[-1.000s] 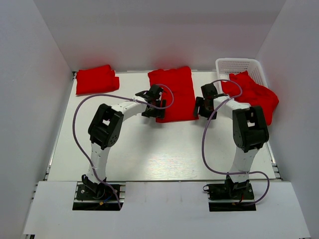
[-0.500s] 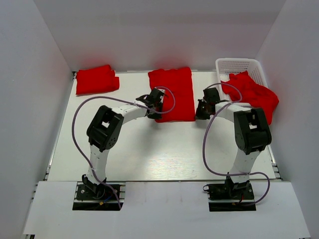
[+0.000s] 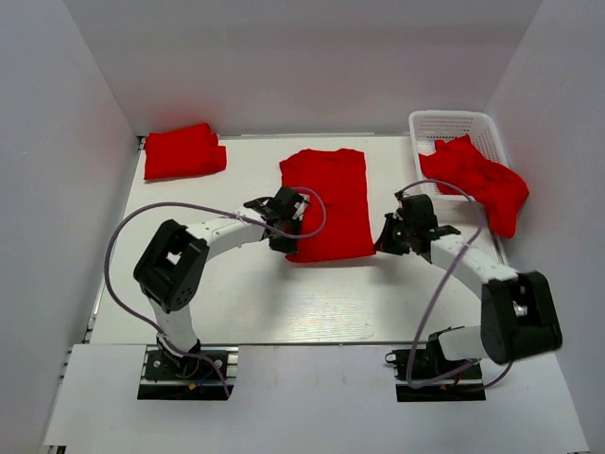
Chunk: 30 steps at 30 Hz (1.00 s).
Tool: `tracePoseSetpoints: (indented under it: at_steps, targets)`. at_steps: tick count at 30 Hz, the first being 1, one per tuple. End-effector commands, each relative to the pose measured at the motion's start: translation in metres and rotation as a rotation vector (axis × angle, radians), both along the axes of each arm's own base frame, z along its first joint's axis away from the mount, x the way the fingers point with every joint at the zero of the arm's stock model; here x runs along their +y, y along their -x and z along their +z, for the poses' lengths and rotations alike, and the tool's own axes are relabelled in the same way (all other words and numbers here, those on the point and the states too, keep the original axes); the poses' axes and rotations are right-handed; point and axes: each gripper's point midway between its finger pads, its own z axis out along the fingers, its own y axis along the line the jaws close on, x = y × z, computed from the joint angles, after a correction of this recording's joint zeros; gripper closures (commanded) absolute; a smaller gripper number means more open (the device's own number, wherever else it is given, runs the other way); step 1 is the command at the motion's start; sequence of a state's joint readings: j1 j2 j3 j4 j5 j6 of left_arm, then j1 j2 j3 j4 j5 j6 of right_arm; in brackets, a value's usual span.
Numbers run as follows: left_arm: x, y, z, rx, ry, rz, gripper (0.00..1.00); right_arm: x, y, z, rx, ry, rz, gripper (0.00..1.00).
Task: Fold and stack the t-shirts
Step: Grab one side of the 2/3 rectangular tshirt with both arms, then fold the long partially folded tshirt into a neat square
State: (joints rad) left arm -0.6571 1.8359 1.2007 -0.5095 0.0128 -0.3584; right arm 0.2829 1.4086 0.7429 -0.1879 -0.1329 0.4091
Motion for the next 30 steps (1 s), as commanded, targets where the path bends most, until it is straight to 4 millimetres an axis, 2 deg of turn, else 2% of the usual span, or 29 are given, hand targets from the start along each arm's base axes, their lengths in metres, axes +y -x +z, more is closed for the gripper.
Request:
tracePoseSetpoints:
  at_steps: [1, 3, 6, 9, 12, 14, 15, 16, 18, 19, 20, 21, 22, 23, 24, 25, 26, 27, 28, 29, 30]
  targets:
    - [0.002, 0.026, 0.041, 0.022, 0.055, -0.055, 1.0, -0.007, 0.019, 0.015, -0.027, 0.001, 0.002, 1.0]
    - [-0.003, 0.025, 0.059, -0.005, 0.091, -0.076, 1.0, -0.007, 0.021, 0.031, -0.068, -0.017, 0.009, 1.0]
    - [-0.014, 0.024, 0.078, -0.011, 0.147, -0.101, 1.0, -0.003, 0.023, 0.042, -0.087, -0.041, 0.026, 1.0]
    - [-0.022, 0.011, 0.101, -0.068, 0.179, -0.088, 1.0, 0.001, 0.008, 0.062, -0.152, -0.054, 0.029, 1.0]
    - [-0.012, -0.015, 0.121, -0.149, 0.158, 0.014, 1.0, 0.001, -0.018, 0.094, -0.25, -0.056, 0.004, 1.0]
    - [-0.02, -0.029, 0.137, -0.189, 0.177, 0.02, 1.0, -0.003, -0.031, 0.1, -0.279, -0.035, -0.027, 1.0]
    - [-0.017, -0.041, 0.135, -0.201, 0.156, 0.046, 1.0, 0.001, -0.042, 0.112, -0.314, -0.045, -0.029, 1.0]
    - [-0.02, -0.052, 0.149, -0.235, 0.157, 0.06, 1.0, 0.002, -0.049, 0.111, -0.31, -0.042, -0.037, 1.0]
    - [-0.015, -0.068, 0.151, -0.254, 0.112, 0.1, 1.0, 0.005, -0.069, 0.121, -0.344, -0.046, -0.047, 1.0]
    - [-0.017, -0.083, 0.153, -0.261, 0.103, 0.118, 1.0, 0.005, -0.074, 0.123, -0.347, -0.048, -0.054, 1.0]
    - [-0.015, -0.085, 0.15, -0.241, 0.082, 0.134, 1.0, 0.007, -0.082, 0.132, -0.368, -0.051, -0.059, 1.0]
    - [-0.015, -0.098, 0.16, -0.265, 0.087, 0.154, 1.0, 0.007, -0.095, 0.13, -0.366, -0.036, -0.074, 1.0]
    - [-0.01, -0.105, 0.145, -0.231, 0.057, 0.169, 1.0, 0.007, -0.105, 0.14, -0.393, -0.037, -0.078, 1.0]
    - [-0.008, -0.112, 0.144, -0.225, 0.058, 0.187, 1.0, 0.007, -0.109, 0.143, -0.401, -0.035, -0.081, 1.0]
    - [-0.006, -0.127, 0.154, -0.251, 0.075, 0.208, 1.0, 0.004, -0.119, 0.144, -0.407, -0.018, -0.097, 1.0]
    - [-0.005, -0.134, 0.153, -0.254, 0.076, 0.218, 1.0, 0.007, -0.129, 0.149, -0.42, -0.014, -0.095, 1.0]
    - [-0.004, -0.14, 0.144, -0.234, 0.069, 0.221, 1.0, 0.007, -0.136, 0.144, -0.416, -0.002, -0.092, 1.0]
    - [-0.004, -0.149, 0.152, -0.255, 0.083, 0.231, 1.0, 0.005, -0.142, 0.145, -0.418, 0.0, -0.097, 1.0]
    - [0.001, -0.158, 0.152, -0.261, 0.085, 0.248, 1.0, 0.008, -0.156, 0.148, -0.42, 0.001, -0.098, 1.0]
    - [0.002, -0.162, 0.153, -0.26, 0.095, 0.25, 1.0, 0.008, -0.161, 0.148, -0.422, 0.01, -0.093, 1.0]
    - [0.001, -0.17, 0.152, -0.261, 0.105, 0.254, 1.0, 0.008, -0.169, 0.159, -0.443, 0.004, -0.098, 1.0]
